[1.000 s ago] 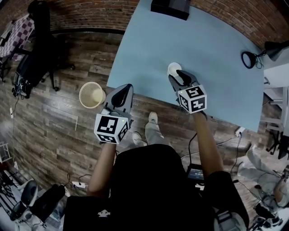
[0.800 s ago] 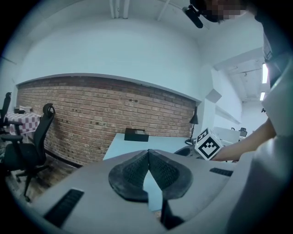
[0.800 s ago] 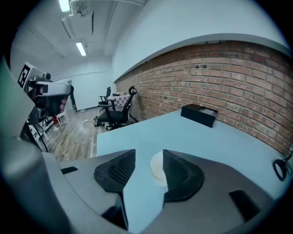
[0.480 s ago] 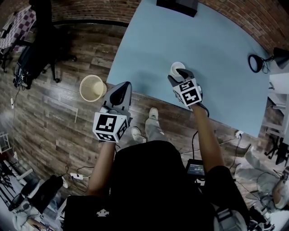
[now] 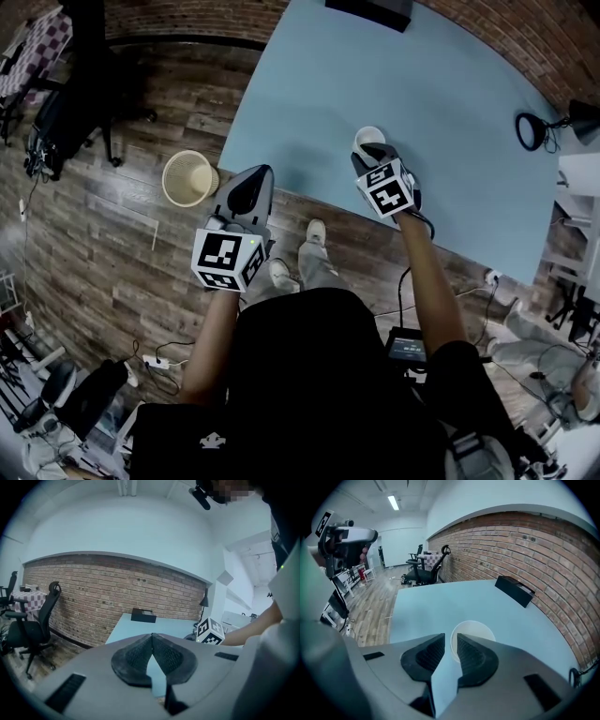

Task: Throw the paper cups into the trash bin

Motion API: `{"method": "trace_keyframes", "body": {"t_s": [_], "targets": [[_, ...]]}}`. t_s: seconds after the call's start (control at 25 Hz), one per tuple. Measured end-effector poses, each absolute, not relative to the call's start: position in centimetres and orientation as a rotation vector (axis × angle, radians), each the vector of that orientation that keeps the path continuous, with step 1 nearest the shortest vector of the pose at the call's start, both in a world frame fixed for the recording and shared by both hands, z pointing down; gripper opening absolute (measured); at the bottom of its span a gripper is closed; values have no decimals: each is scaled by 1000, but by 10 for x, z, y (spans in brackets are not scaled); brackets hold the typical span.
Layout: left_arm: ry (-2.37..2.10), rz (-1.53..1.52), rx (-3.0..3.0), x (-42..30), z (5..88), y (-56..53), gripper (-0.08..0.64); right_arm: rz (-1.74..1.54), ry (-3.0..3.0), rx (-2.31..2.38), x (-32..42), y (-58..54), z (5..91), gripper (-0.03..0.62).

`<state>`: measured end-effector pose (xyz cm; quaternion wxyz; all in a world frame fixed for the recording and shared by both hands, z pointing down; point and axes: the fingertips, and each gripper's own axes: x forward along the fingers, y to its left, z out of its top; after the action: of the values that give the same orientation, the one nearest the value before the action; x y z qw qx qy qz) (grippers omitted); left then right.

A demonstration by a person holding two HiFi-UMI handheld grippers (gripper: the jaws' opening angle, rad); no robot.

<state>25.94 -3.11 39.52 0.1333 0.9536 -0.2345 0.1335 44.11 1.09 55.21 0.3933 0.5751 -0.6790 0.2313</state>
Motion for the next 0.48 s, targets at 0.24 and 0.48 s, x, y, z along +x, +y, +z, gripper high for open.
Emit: {"method": "trace_keyframes", "body": {"t_s": [0.24, 0.48], "targets": [[-697, 378, 2762, 259, 394, -29, 8, 577, -1712, 1468, 445, 13, 549, 29], [-702, 376, 2758, 259, 394, -31, 8, 581, -1715, 1470, 444, 10, 550, 25]]}}
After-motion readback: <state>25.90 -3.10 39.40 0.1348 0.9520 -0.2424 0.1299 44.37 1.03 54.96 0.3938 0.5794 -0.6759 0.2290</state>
